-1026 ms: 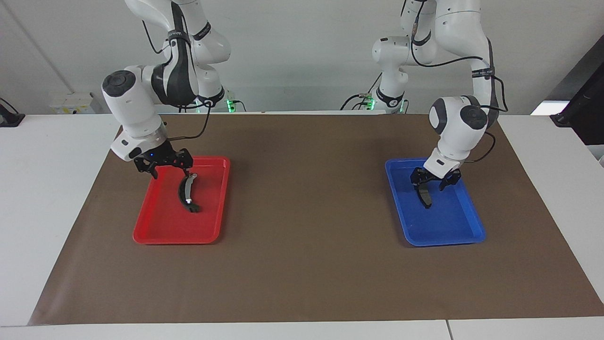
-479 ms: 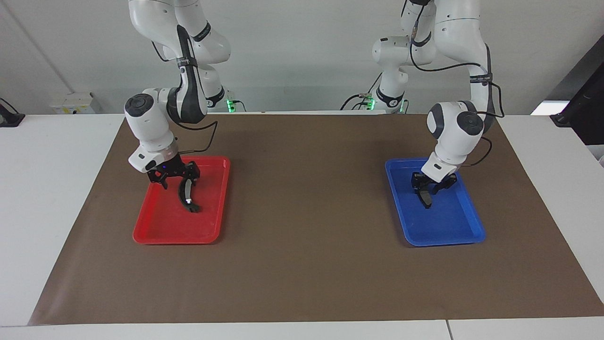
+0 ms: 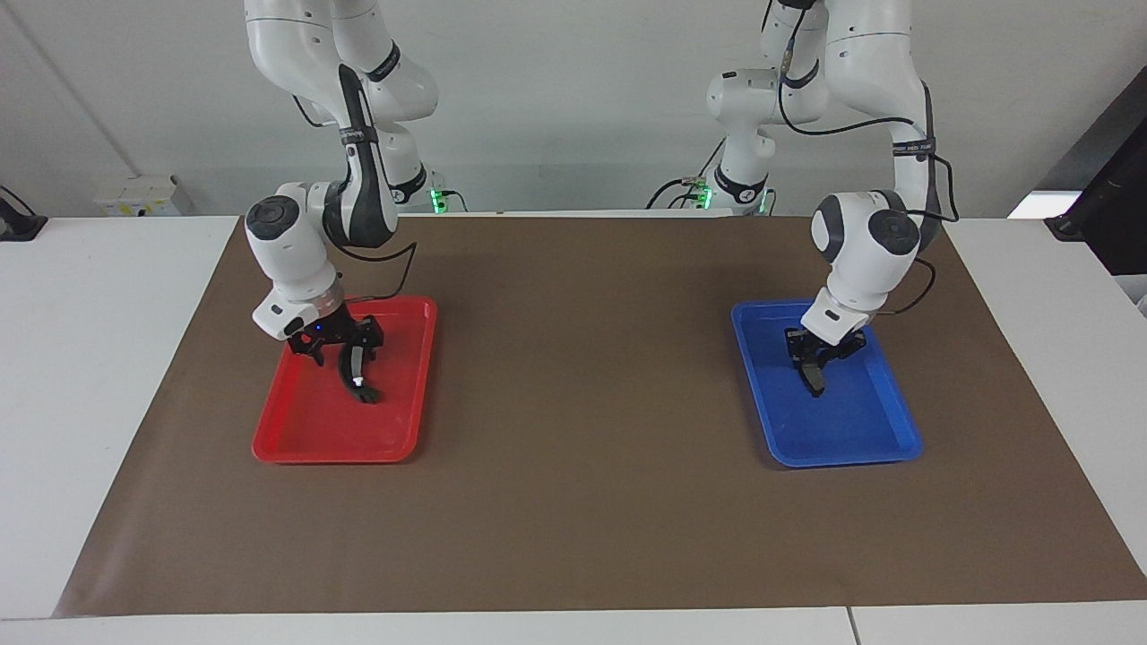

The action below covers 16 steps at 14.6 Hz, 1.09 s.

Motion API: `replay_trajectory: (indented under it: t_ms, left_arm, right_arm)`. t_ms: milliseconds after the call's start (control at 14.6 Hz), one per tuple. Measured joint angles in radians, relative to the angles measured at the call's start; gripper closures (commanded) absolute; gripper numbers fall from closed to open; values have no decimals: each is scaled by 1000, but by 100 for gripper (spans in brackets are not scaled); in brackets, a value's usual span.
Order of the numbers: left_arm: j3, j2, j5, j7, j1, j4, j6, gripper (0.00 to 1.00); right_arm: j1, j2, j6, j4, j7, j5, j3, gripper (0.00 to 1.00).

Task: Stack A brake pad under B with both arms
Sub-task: 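Grasp the small pad with the left gripper while the right gripper grasps the curved pad, then carry the small pad with the left gripper toward the table center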

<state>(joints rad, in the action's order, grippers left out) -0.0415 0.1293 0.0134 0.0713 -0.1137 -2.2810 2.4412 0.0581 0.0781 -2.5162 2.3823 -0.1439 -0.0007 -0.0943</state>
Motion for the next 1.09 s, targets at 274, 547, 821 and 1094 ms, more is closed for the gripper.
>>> replay_trajectory:
  t_ms: [274,547,821,1094]
  left_arm:
    - [-3,-3,0,-1,0,10,-5,65]
    - [-12,-26,0,-1,3,61,-75,65]
    - [-13,-55,0,-1,2,125,-203,65]
    - [-4,-91,0,-91,-67,150,-275,65]
  right_arm:
    - [0,2,0,0,-37,1,0,38]
    - [0,2,0,3,-60,1,0,100]
    - [-1,2,0,3,-59,8,-1,100]
    - [-5,1,10,-9,95,33,-2,100]
